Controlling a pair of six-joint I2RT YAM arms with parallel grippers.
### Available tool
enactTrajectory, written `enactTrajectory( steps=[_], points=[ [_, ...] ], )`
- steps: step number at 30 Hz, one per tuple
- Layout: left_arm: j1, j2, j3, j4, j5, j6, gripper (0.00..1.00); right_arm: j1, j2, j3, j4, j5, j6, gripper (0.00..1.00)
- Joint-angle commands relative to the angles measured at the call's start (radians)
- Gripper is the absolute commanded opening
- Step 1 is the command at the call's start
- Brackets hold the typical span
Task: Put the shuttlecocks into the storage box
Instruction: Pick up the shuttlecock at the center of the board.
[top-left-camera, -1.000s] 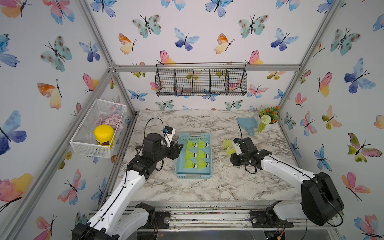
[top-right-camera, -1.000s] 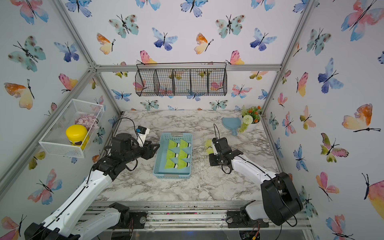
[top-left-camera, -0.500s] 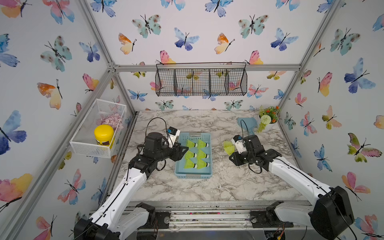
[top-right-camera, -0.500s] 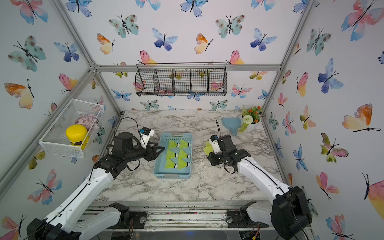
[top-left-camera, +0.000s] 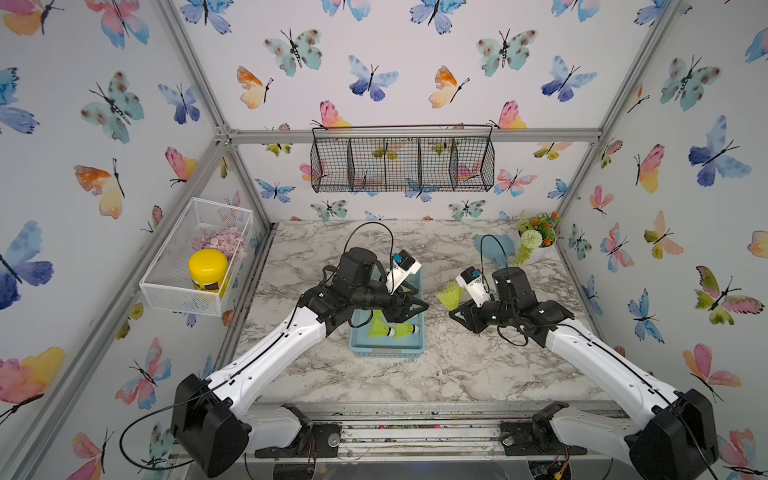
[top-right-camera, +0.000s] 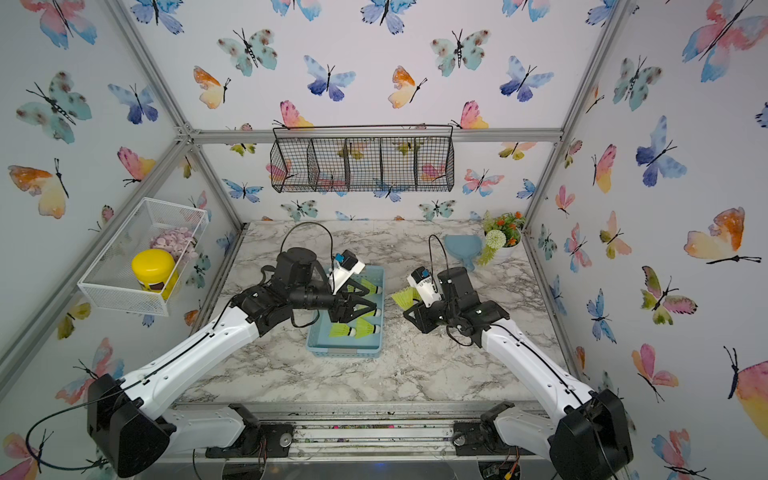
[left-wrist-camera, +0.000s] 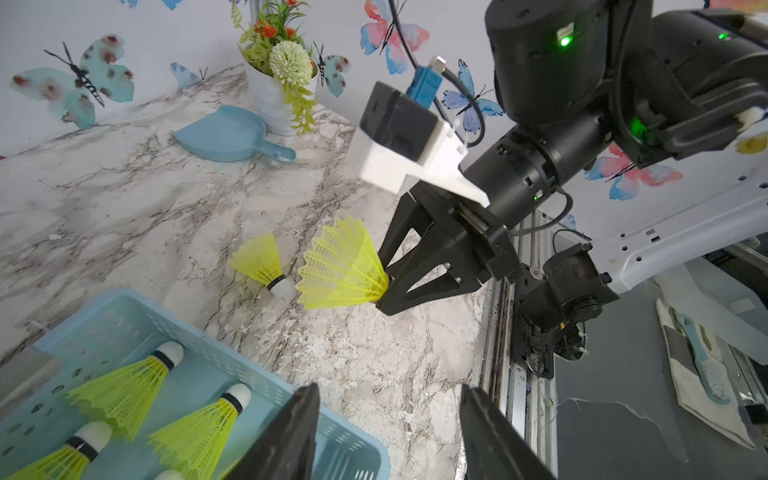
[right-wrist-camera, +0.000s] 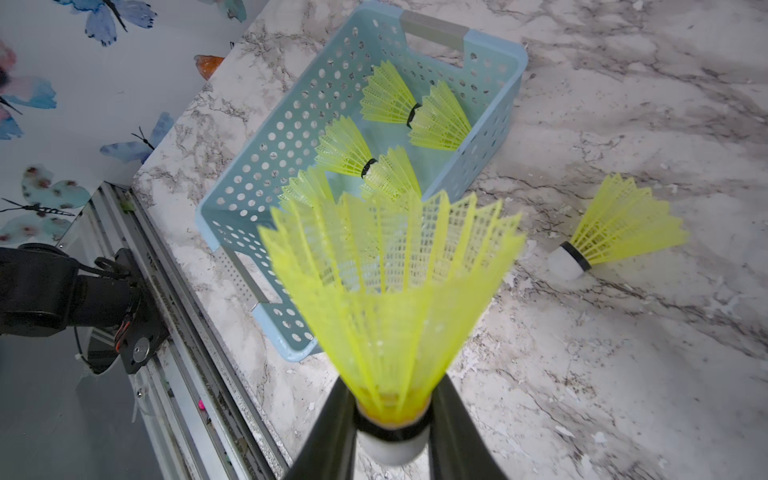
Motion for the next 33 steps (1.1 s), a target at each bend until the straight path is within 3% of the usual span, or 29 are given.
enactTrajectory(
  steps=[1, 11, 23, 26, 31, 33],
  points=[
    [-0.011, 0.056, 0.055, -0.025, 0.067, 0.066, 0.59, 0.004, 0.013, 0.034, 0.001, -0.085, -0.043, 0.28],
    [-0.038, 0.190, 0.168, -0.067, 0.023, 0.120, 0.61, 0.013, 0.032, 0.043, 0.003, -0.123, -0.056, 0.28],
    [-0.038, 0.298, 0.227, -0.110, 0.090, 0.140, 0.56, 0.018, 0.024, 0.030, 0.009, -0.127, -0.051, 0.28],
    [-0.037, 0.306, 0.232, -0.122, 0.108, 0.149, 0.40, 0.018, 0.024, 0.030, 0.009, -0.124, -0.050, 0.28],
    [-0.037, 0.325, 0.247, -0.148, 0.127, 0.155, 0.00, 0.018, 0.020, 0.025, 0.010, -0.108, -0.048, 0.31],
    [-0.038, 0.325, 0.249, -0.149, 0.125, 0.151, 0.00, 0.018, 0.018, 0.023, 0.010, -0.090, -0.045, 0.38]
  ],
)
